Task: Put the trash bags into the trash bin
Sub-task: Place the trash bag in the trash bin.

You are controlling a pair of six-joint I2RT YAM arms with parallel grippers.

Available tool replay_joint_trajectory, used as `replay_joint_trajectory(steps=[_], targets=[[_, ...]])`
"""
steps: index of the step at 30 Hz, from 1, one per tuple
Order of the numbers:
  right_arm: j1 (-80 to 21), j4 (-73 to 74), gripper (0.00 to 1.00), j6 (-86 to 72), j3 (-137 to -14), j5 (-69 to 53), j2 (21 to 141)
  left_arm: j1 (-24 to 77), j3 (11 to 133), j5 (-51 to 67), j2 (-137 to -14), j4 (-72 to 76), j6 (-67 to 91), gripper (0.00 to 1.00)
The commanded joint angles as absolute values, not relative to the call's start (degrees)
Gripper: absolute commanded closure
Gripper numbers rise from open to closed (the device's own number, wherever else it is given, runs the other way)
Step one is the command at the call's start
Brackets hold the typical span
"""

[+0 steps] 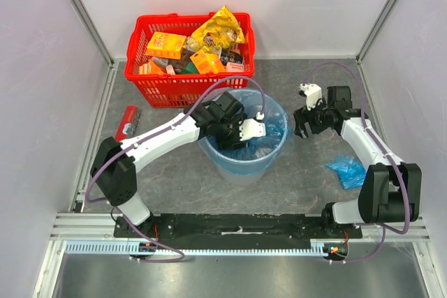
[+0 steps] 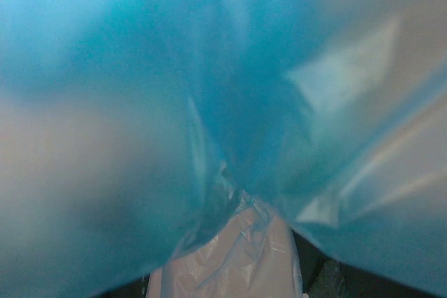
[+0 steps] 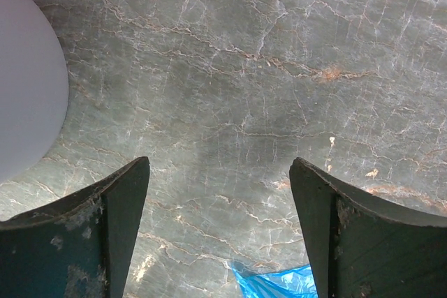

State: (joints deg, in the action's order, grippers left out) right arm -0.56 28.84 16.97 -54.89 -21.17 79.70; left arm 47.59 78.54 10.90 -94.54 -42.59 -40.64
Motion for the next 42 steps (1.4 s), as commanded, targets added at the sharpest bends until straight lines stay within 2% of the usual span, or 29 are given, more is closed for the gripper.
replay_joint_trajectory(steps=[1, 19, 25, 34, 42], targets=[[-0.35, 29.00, 0.11, 17.67, -56.87, -22.41, 80.33, 47.37, 77.17, 11.17, -93.26, -40.17, -42.54, 0.27], [-0.44, 29.09, 0.08, 17.84, -57.04, -22.24, 80.51, 47.37, 84.99, 10.90, -79.90, -41.66, -39.46, 0.23], [-0.35, 29.09, 0.07, 17.84, -57.04, -22.32, 80.42, 47.37, 89.03, 14.23, -77.96, -39.56, -36.83, 0.22], [-0.35, 29.09, 0.07, 17.93, -56.95, -21.97, 80.25, 47.81, 96.94, 21.70, -86.12, -37.26, -32.70, 0.22], [-0.35, 29.18, 0.06, 18.02, -56.95, -21.89, 80.16, 50.36, 95.28, 23.82, -92.81, -37.71, -32.26, 0.22]])
